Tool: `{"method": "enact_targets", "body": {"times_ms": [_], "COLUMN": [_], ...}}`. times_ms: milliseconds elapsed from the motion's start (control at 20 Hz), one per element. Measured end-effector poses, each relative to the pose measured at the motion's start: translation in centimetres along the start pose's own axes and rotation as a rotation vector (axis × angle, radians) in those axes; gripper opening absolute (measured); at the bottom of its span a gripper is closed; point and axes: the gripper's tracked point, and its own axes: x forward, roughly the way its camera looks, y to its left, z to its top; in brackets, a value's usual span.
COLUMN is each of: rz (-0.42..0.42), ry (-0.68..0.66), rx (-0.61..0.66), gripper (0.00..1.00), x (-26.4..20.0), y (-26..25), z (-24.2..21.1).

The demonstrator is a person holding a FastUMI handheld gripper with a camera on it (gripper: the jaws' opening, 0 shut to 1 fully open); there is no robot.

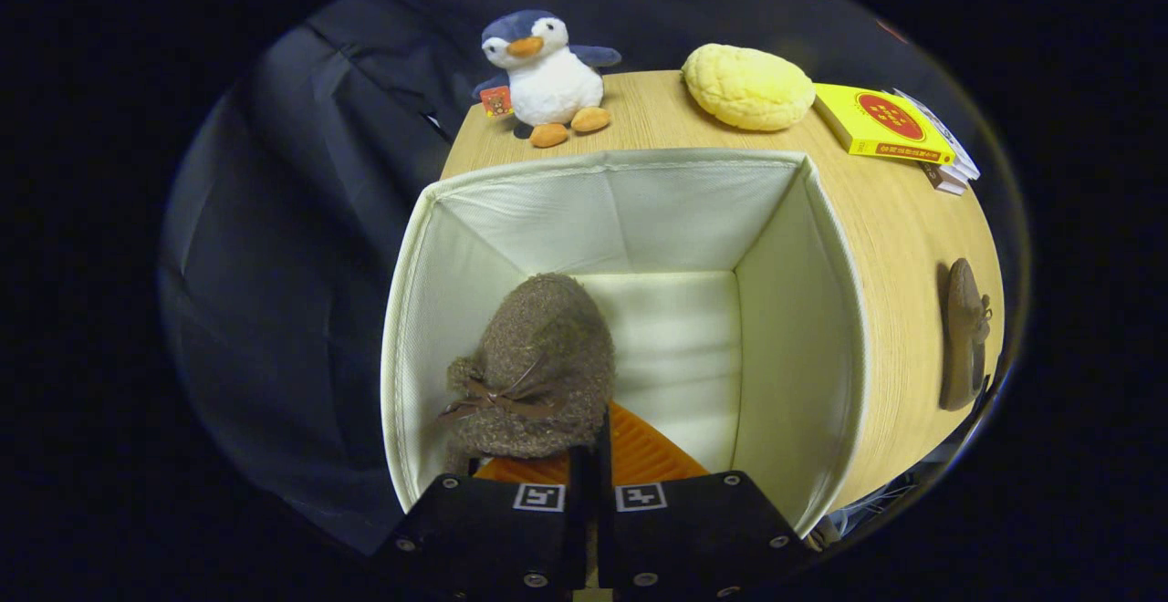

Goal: Open the storage box then place both shoes into the box .Put the left shoe in first, then the right shoe, with the right side of both shoes facing outward in a uniform manner.

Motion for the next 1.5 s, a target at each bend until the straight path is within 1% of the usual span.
{"method": "enact_targets", "body": {"times_ms": [100,150,200,250,400,450,500,600,650,700,750,800,850,950,1100,1300,1500], "rz": [0.101,0.129,0.154,0.172,0.258,0.303,0.343,0.382,0.390,0.394,0.395,0.389,0.376,0.339,0.281,0.254,0.161], "ry": [0.036,0.052,0.054,0.050,0.024,0.001,-0.043,-0.123,-0.159,-0.198,-0.233,-0.275,-0.304,-0.364,-0.422,-0.424,-0.449], "rx": [0.020,0.024,0.018,0.002,-0.041,-0.039,-0.034,-0.041,-0.045,-0.048,-0.049,-0.050,-0.049,-0.047,-0.050,-0.039,-0.020], "gripper": [0.12,0.17,0.18,0.23,0.31,0.36,0.38,0.43,0.52,0.57,0.68,0.73,0.82,0.90,0.95,0.95,0.96], "x": [-0.4,-0.7,-1.1,-1.5,-3.8,-5.3,-6.5,-9.1,-10.2,-11.1,-12.0,-12.8,-13.3,-14.2,-14.7,-14.7,-14.1], "y": [1.3,1.5,1.5,1.5,1.6,1.7,1.6,-0.1,-1.3,-2.7,-4.3,-6.1,-8.1,-12.7,-18.4,-24.8,-32.5], "z": [-0.6,-0.9,-1.0,-1.0,-1.0,-0.8,0.0,1.0,1.6,2.2,2.9,3.6,4.2,4.3,4.5,3.2,2.6]}}
